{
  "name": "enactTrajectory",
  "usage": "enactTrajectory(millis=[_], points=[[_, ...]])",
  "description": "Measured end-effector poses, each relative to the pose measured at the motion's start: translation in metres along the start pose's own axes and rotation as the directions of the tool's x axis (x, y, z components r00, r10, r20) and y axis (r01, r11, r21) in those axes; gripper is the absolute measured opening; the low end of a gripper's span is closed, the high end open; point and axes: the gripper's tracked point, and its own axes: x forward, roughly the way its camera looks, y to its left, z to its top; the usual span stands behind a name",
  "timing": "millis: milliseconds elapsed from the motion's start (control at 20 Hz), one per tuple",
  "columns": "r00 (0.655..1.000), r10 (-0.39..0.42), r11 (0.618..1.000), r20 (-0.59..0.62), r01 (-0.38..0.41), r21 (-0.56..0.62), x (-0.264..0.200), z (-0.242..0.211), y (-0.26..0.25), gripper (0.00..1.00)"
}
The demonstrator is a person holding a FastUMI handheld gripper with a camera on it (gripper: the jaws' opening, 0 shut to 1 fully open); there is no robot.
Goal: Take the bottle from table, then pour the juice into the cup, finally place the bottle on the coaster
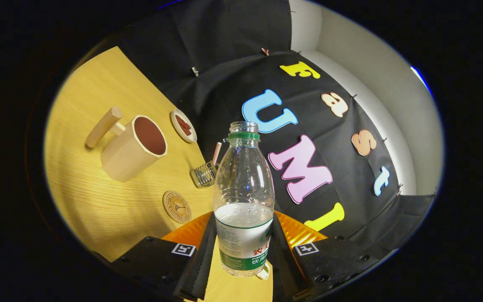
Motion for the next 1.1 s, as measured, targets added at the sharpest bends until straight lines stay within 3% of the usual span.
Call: enactTrajectory(millis=[400,700,1100], points=[[1.000,0.026,0.968,0.016,-0.021,-0.252,0.009,0.005,0.013,0.70],[0.999,0.031,0.943,0.031,-0.019,-0.333,0.015,0.011,0.015,0.70],[0.999,0.025,0.877,0.047,0.000,-0.481,0.017,0.011,0.012,0.70]])
